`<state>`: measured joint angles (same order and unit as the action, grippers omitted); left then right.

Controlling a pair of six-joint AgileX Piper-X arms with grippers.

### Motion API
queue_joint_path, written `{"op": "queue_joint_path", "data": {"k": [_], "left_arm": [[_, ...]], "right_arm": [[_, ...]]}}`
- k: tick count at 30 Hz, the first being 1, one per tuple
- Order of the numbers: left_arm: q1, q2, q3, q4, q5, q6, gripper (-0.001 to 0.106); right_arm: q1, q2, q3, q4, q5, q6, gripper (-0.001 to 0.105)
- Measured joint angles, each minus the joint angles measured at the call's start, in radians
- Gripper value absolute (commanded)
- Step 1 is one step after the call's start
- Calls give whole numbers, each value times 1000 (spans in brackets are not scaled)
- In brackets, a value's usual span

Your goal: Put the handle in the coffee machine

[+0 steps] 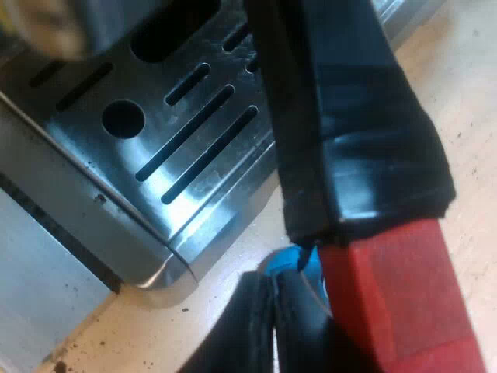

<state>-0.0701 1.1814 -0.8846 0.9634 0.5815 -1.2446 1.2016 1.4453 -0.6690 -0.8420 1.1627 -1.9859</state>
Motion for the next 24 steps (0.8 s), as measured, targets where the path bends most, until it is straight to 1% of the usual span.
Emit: {"op": "queue_joint_path", "data": {"k": [1, 4, 6, 7, 8, 9, 10, 11, 13, 15, 17, 18, 19, 20, 22, 24], "left_arm": [[-4, -8, -1, -2, -4, -5, 0], [-23, -32, 3, -6, -22, -10, 0], [-62, -62, 10, -9, -69, -39, 0], [-83, -77, 9, -16, -100, -54, 0], [-95, -82, 9, -18, -115, -67, 0], [-121, -90, 9, -32, -136, -101, 0], [-141, -95, 9, -45, -145, -130, 0], [-154, -97, 9, -47, -148, -146, 0], [-199, -98, 12, -53, -151, -201, 0], [-226, -98, 12, -56, -159, -219, 0], [-242, -98, 12, -60, -164, -221, 0], [-260, -98, 12, -65, -174, -222, 0], [-267, -98, 12, -69, -178, -222, 0], [-280, -98, 12, -74, -184, -224, 0], [-299, -98, 17, -87, -187, -226, 0], [-308, -98, 20, -99, -179, -228, 0]], "right_arm": [[3, -38, 0, 50, -8, 17, 56], [7, -96, 0, 135, -46, 35, 58], [10, -136, 0, 196, -79, 59, 58], [11, -187, 0, 284, -132, 107, 58], [11, -199, 0, 305, -153, 126, 58], [11, -231, 0, 366, -202, 167, 58], [11, -264, 0, 432, -255, 209, 58], [11, -280, 0, 467, -272, 228, 58], [11, -332, 0, 595, -370, 300, 58], [11, -363, -6, 679, -423, 337, 58], [11, -400, -14, 776, -464, 364, 58], [11, -406, -16, 795, -473, 368, 59], [11, -431, -25, 834, -494, 375, 66], [11, -437, -27, 842, -499, 376, 68], [11, -465, -43, 886, -524, 378, 75], [11, -498, -72, 934, -531, 378, 77]]}}
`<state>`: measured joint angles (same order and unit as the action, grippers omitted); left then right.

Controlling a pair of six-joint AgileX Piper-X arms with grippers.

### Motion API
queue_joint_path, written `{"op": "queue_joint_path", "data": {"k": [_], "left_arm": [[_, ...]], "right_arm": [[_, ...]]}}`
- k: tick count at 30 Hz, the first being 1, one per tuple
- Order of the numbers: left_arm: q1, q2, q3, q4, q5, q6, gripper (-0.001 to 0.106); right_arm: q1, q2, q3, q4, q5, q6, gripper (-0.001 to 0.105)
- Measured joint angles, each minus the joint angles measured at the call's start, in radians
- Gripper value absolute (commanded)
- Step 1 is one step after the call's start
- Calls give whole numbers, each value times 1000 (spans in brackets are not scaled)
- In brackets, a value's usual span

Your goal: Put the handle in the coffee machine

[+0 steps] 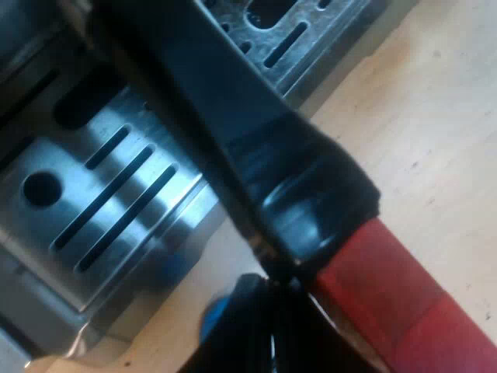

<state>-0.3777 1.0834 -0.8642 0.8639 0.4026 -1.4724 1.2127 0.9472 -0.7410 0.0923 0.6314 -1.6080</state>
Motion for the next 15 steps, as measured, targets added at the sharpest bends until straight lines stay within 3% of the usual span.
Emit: {"op": "queue_joint_path", "data": {"k": [2, 7, 15], "left_arm": [[-17, 0, 4, -24, 16, -1, 0], [-38, 13, 25, -111, 128, -1, 0], [-23, 27, 27, -108, 144, -1, 0]], "right_arm": [[0, -14, -19, 27, 0, 0, 77], [0, -25, -47, 86, -8, 0, 77], [0, -25, -49, 116, -43, 0, 77]]}}
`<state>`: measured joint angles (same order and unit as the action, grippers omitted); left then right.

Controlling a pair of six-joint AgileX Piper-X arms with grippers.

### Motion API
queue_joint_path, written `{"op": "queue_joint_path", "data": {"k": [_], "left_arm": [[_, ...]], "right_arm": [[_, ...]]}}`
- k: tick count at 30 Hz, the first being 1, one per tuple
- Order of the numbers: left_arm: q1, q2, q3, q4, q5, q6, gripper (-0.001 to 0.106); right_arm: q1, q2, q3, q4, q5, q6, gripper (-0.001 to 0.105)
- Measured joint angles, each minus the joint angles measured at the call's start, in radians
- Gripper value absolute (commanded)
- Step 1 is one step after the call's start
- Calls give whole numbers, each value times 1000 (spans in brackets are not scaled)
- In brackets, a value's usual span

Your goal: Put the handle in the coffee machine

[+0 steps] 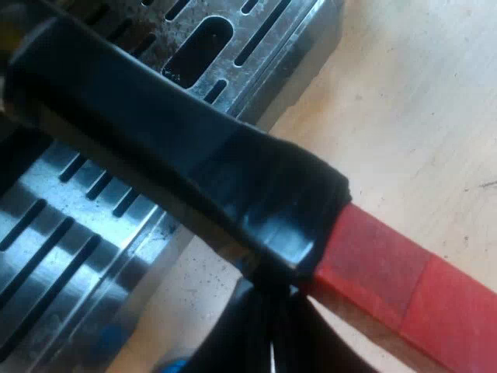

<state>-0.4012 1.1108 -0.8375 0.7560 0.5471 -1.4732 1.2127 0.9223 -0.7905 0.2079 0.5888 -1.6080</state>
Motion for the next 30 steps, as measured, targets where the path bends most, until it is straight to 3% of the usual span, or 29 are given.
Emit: {"op": "queue_joint_path", "data": {"k": [3, 9, 14, 18, 19, 21, 22, 30], "left_arm": [[24, 2, -3, 24, 11, 0, 0], [144, -58, -29, 80, 41, 124, 0], [247, -110, -29, 104, 53, 137, 2], [347, -170, -29, 105, 53, 142, 20], [370, -191, -29, 105, 53, 142, 41], [406, -226, -29, 105, 53, 142, 46], [420, -247, -29, 109, 53, 142, 59], [471, -354, -90, 94, 56, 115, 74]], "right_arm": [[0, 0, 0, 5, -2, 0, 77], [0, 0, 0, 5, -5, 0, 77], [0, 0, 0, 5, -9, 0, 77], [0, 0, 0, 9, -46, -6, 77], [0, 0, 0, 12, -49, -8, 77], [-7, 0, 0, 11, -66, -7, 77], [-25, 0, 0, 11, -99, -7, 77], [-203, 2, -80, 22, -295, -7, 77]]}}
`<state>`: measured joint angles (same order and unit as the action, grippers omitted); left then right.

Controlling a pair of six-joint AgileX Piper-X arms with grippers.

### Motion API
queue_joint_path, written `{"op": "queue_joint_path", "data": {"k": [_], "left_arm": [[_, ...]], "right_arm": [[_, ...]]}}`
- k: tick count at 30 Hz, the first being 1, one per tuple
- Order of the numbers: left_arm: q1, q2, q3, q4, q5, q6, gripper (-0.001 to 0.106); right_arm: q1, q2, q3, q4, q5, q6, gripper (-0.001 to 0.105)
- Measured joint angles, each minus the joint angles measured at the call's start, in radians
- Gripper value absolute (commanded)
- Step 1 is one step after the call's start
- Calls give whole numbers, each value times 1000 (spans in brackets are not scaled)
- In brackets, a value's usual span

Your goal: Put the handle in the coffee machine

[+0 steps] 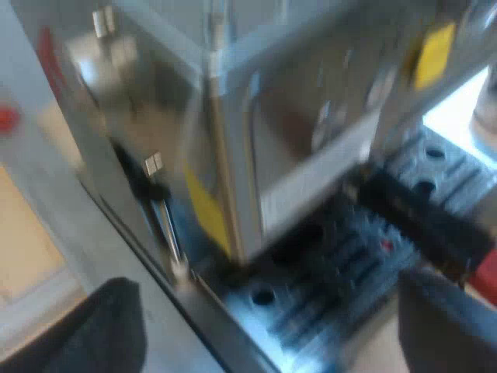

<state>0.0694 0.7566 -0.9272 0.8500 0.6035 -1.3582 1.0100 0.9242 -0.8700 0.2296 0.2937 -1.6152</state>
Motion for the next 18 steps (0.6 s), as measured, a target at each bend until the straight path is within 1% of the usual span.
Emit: {"op": "queue_joint_path", "data": {"k": [2, 4, 5, 6, 7, 10, 11, 13, 18], "left_arm": [[0, 0, -25, -9, 1, -15, 76], [0, 0, -54, -11, 1, -76, 76], [0, 0, -70, -14, 1, -118, 76], [0, -5, -81, -16, -1, -143, 76], [0, -18, -89, -19, -20, -163, 76], [0, -76, -89, -14, -67, -198, 76], [0, -90, -89, -12, -80, -205, 76], [0, -140, -89, -4, -119, -213, 76], [0, -226, -90, 1, -126, -213, 76]], "right_arm": [[-50, 0, -38, 39, -6, 0, 77], [-94, 0, -74, 100, -10, -12, 77], [-121, 0, -98, 145, -12, -29, 77], [-159, 0, -128, 201, -12, -35, 77], [-189, -2, -150, 248, -12, -34, 77], [-287, -12, -201, 362, -12, -37, 77], [-302, -16, -203, 373, -12, -37, 77], [-384, -45, -205, 406, -14, -37, 77], [-566, -103, -206, 479, -39, -37, 77]]}}
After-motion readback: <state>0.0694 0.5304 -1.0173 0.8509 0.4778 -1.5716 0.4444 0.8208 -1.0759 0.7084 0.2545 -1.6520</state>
